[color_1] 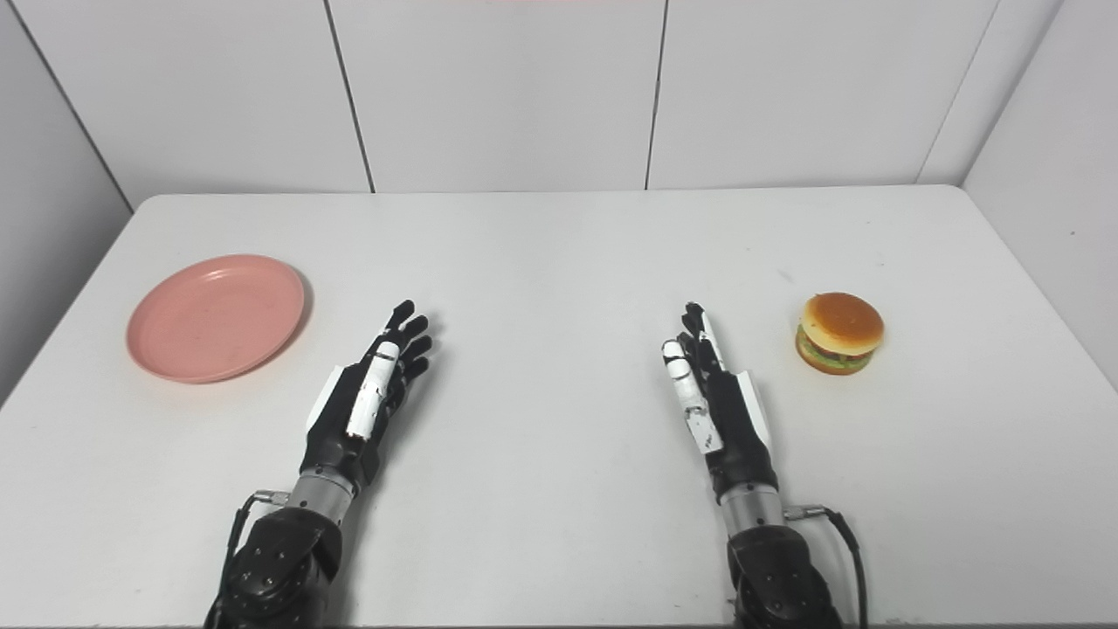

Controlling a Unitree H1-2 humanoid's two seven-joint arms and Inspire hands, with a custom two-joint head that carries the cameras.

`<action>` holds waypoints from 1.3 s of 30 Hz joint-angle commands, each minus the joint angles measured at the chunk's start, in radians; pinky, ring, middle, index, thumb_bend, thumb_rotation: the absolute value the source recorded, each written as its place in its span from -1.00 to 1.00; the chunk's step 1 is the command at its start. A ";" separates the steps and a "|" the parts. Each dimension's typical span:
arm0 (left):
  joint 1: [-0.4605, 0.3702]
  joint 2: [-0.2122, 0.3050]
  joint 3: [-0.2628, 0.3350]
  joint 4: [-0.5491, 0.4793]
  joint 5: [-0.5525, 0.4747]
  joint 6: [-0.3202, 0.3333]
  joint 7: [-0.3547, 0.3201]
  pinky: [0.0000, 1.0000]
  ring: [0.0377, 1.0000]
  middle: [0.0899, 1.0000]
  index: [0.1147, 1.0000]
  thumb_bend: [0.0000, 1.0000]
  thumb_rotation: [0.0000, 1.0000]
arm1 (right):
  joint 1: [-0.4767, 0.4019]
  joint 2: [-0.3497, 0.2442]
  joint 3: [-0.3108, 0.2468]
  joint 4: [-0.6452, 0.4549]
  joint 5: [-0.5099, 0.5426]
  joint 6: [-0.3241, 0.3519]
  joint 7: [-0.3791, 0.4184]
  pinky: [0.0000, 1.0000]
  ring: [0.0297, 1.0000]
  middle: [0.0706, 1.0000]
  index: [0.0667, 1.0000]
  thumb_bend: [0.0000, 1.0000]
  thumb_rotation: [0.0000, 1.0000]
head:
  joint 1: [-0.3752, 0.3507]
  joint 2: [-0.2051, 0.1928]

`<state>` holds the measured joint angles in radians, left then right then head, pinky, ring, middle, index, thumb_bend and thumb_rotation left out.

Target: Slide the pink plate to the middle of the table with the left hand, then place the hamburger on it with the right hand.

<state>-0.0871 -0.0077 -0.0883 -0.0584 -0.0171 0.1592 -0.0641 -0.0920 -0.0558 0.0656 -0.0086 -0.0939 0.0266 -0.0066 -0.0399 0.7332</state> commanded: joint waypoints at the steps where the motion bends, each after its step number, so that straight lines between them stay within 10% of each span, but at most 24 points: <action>1: -0.018 0.003 -0.002 -0.023 0.006 -0.027 -0.005 0.88 0.88 0.90 0.88 -0.38 1.00 | -0.012 0.004 0.002 -0.007 0.005 0.009 0.013 0.92 0.91 0.96 0.99 -0.45 1.00 | 0.000 0.001; 29: -0.020 0.003 0.001 -0.011 0.006 -0.035 -0.006 0.88 0.88 0.90 0.88 -0.38 1.00 | -0.015 -0.001 0.003 0.009 -0.009 -0.006 0.006 0.90 0.91 0.95 0.98 -0.45 1.00 | 0.002 -0.006; 39: -0.020 -0.024 -0.027 0.067 0.032 -0.088 0.007 0.91 0.89 0.90 0.89 -0.40 1.00 | -0.015 -0.027 -0.018 0.084 0.039 -0.076 0.024 0.89 0.91 0.97 0.99 -0.44 1.00 | 0.190 -0.129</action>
<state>-0.0871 -0.0172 -0.0970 -0.0030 -0.0064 0.0975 -0.0602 -0.1145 -0.0744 0.0581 0.0320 -0.0747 0.0015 0.0007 0.1484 0.6047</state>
